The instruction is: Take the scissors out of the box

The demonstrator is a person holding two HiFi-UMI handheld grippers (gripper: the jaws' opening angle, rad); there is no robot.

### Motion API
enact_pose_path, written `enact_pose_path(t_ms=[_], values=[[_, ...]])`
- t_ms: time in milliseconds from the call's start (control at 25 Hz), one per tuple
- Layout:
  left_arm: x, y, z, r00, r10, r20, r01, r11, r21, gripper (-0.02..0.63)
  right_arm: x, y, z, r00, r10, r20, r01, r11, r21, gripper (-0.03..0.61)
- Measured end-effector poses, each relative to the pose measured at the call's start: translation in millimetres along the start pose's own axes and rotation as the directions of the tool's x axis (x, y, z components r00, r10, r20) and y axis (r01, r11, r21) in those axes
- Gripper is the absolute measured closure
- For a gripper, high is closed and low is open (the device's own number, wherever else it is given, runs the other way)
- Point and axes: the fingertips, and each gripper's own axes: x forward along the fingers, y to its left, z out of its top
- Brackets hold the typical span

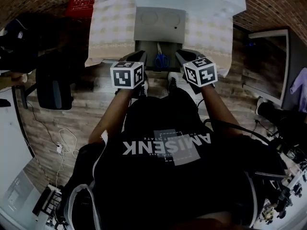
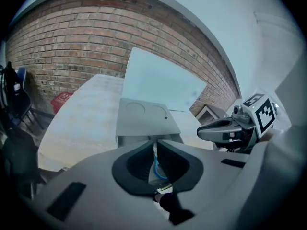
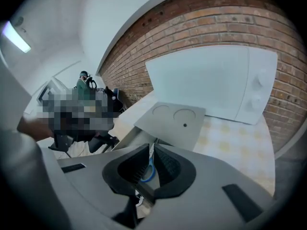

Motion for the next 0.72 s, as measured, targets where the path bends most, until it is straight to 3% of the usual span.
enact_pose_path(t_ms=[240, 520, 560, 640, 720], values=[[38.8, 7.6, -46.2, 0.992, 0.008, -0.127, -0.013, 0.999, -0.038, 0.6, 29.5, -4.1, -27.0, 0.997, 0.005, -0.078, -0.005, 1.0, 0.001, 0.534], [65.0, 2.1, -79.8, 0.979, -0.001, -0.205, -0.006, 0.999, -0.034, 0.6, 55.4, 3.7, -52.2, 0.985, 0.003, -0.171, -0.012, 0.999, -0.047, 0.531], [67.1, 1.6, -82.3, 0.978, 0.0, -0.209, -0.007, 0.999, -0.033, 0.6, 58.8, 5.5, -56.3, 0.983, 0.006, -0.186, -0.015, 0.999, -0.048, 0.525], [71.5, -0.9, -86.0, 0.977, -0.008, -0.213, 0.001, 0.999, -0.034, 0.598, 64.0, 7.7, -63.5, 0.977, 0.005, -0.214, -0.016, 0.999, -0.048, 0.426], [76.7, -0.8, -91.2, 0.976, -0.013, -0.218, 0.002, 0.999, -0.047, 0.598, 68.6, 7.2, -68.5, 0.971, -0.01, -0.237, -0.004, 0.998, -0.061, 0.435]])
